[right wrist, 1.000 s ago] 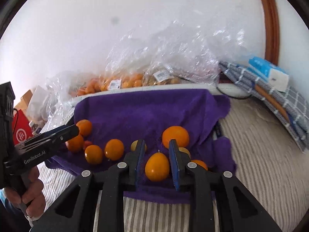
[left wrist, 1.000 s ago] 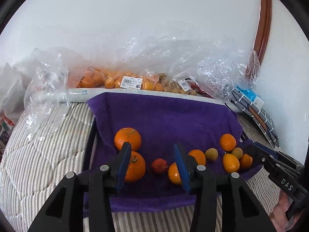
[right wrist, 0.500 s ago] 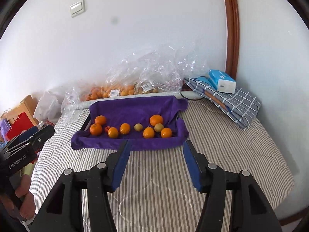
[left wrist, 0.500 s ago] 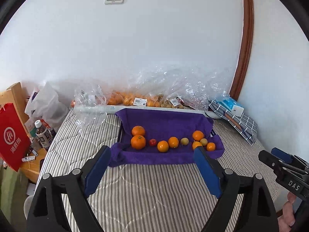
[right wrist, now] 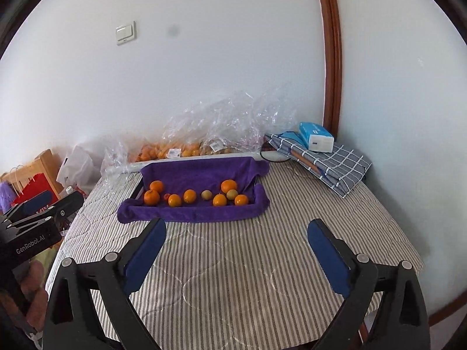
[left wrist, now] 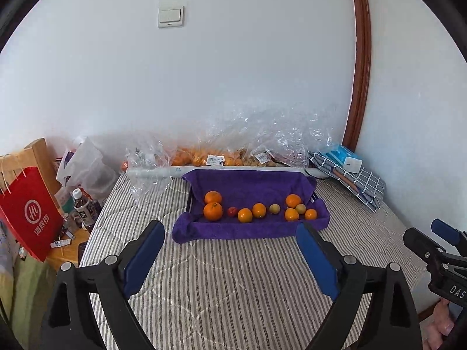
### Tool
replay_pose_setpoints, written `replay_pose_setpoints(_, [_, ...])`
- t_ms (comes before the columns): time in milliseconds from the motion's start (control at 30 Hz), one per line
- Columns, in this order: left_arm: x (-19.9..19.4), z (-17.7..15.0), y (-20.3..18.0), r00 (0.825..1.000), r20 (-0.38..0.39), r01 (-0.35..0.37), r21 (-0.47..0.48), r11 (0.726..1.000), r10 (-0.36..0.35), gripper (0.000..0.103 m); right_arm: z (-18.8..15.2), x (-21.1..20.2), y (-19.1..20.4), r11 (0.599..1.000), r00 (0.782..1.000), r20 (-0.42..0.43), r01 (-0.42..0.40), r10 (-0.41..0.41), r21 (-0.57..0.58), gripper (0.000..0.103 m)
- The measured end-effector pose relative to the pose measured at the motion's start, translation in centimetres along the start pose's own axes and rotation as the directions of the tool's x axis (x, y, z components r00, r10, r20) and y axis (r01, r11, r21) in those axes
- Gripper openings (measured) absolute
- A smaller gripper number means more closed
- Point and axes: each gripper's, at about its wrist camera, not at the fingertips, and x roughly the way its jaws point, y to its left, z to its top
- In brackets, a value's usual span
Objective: Organize fruits
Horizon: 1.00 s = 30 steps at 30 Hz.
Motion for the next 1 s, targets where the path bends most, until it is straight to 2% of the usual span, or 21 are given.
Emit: replay_pose_setpoints(1000, [-0.62, -0.01, 0.35, 1.0, 0.014, -0.02, -0.031, 0.999, 0.02, 0.092, 0.01, -0.42, 0.09, 1.0, 1.0, 0.0, 0.017, -0.017, 0.015, 0.097])
